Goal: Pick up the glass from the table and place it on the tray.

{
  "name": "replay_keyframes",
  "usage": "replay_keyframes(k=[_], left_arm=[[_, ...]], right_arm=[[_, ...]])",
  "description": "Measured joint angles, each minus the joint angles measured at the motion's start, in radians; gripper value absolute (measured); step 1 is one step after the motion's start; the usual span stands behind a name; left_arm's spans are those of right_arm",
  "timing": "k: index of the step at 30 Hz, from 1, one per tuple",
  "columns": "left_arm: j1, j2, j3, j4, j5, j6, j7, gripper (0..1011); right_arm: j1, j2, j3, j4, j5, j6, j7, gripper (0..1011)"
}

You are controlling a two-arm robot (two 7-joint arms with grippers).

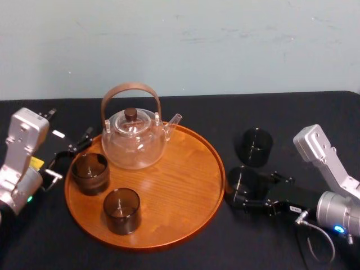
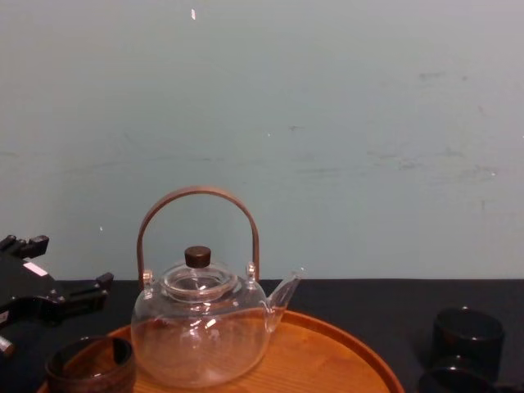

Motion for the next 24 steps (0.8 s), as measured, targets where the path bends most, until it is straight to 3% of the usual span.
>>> replay_keyframes(k=[24], left_arm=[[0.0, 0.0, 0.0, 0.0, 0.0, 0.0, 0.0, 1001]], right_arm=[[0.085, -0.024, -0.059, 0.065, 0.011, 0.018, -0.001, 1002]])
